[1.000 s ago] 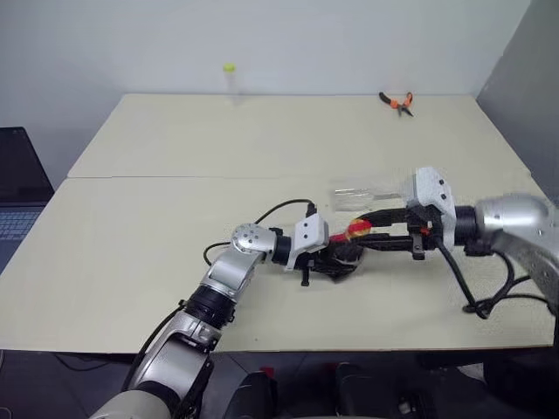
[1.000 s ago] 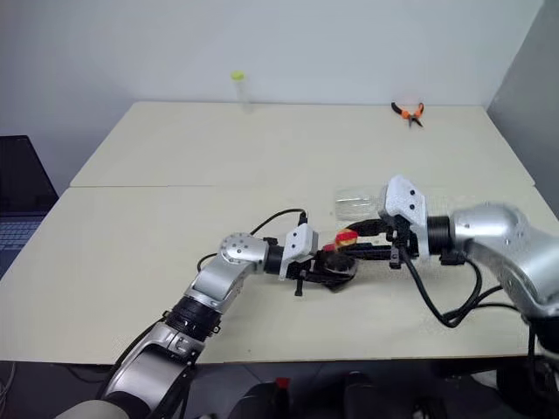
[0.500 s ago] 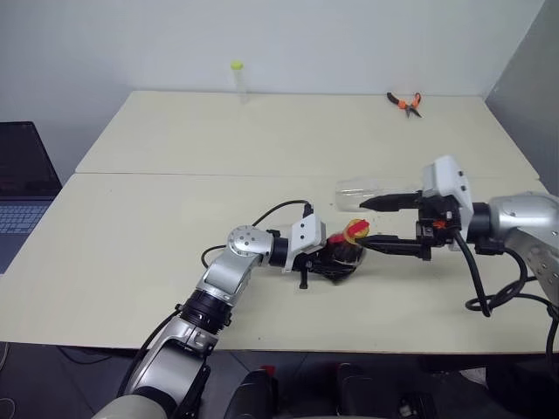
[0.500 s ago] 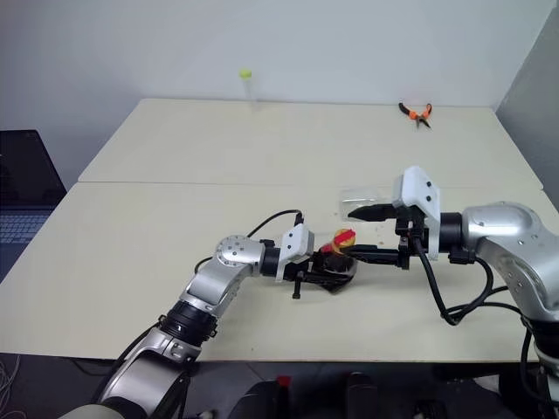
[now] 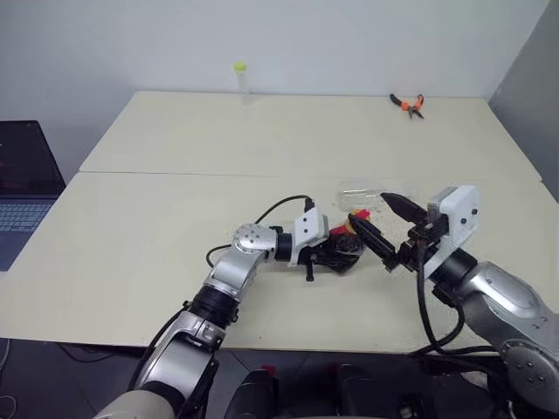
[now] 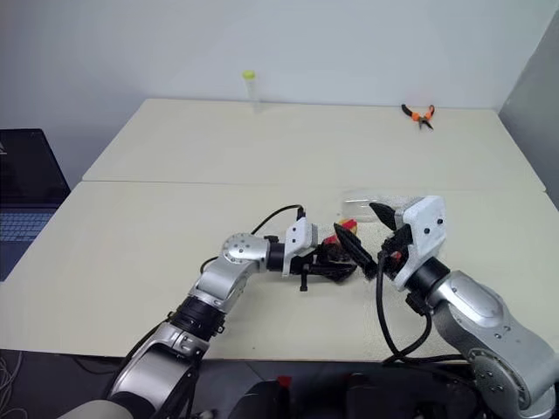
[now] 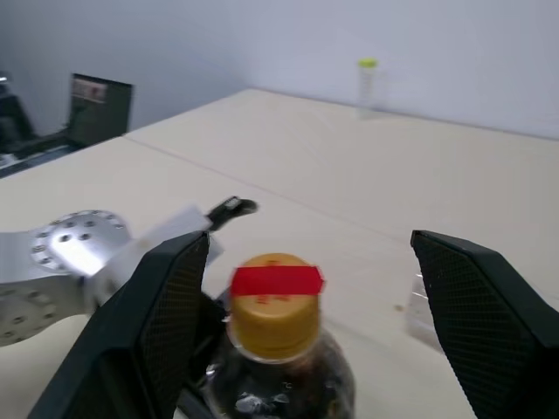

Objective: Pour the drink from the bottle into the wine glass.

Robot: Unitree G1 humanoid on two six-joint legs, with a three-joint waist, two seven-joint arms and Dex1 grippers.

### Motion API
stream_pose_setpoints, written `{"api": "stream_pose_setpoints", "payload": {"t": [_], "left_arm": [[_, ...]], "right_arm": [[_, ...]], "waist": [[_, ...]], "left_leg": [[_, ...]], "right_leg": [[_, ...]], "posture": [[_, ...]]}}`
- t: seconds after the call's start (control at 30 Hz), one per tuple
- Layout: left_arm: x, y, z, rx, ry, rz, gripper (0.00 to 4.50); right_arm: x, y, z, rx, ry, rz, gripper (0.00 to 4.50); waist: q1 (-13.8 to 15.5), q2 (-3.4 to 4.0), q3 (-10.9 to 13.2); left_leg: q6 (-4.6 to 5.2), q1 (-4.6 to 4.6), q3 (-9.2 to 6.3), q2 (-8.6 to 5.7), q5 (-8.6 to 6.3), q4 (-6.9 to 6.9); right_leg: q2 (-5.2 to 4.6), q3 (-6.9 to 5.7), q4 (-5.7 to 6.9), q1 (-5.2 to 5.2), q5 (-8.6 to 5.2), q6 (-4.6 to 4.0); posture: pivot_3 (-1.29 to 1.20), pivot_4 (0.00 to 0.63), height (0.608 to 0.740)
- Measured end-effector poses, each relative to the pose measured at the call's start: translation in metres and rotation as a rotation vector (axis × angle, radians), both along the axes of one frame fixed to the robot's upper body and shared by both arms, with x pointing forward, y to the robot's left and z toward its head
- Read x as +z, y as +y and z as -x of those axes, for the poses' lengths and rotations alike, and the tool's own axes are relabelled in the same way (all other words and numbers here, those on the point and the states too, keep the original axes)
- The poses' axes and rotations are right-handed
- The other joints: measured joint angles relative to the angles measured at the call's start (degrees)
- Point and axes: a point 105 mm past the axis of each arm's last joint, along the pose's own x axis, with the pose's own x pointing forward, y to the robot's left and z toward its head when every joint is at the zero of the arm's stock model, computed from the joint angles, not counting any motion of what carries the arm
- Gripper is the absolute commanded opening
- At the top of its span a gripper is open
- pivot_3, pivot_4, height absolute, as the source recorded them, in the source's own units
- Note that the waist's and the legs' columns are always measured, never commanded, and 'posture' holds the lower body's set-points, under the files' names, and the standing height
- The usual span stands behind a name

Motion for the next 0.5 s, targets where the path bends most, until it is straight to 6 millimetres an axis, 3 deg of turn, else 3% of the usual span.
{"api": "stream_pose_setpoints", "payload": {"t": [0.37,0.5], "left_arm": [[0.001,-0.001,-0.004,0.004,-0.014,0.003,0.84],[0.002,0.000,-0.004,0.005,-0.020,0.000,0.81]], "right_arm": [[-0.008,0.005,-0.003,-0.019,-0.013,0.021,3.94],[-0.014,0.007,-0.004,-0.005,0.006,0.012,2.66]], "waist": [[-0.5,0.00,0.0],[-0.9,0.00,0.0]], "left_leg": [[0.16,0.01,-0.02,0.02,-0.09,-0.01],[0.16,0.01,-0.03,0.02,-0.09,-0.01]], "right_leg": [[0.03,-0.03,0.01,0.00,0.00,0.00],[0.03,-0.03,0.02,0.00,0.00,0.00]], "posture": [[0.00,0.150,0.740],[0.00,0.150,0.740]]}}
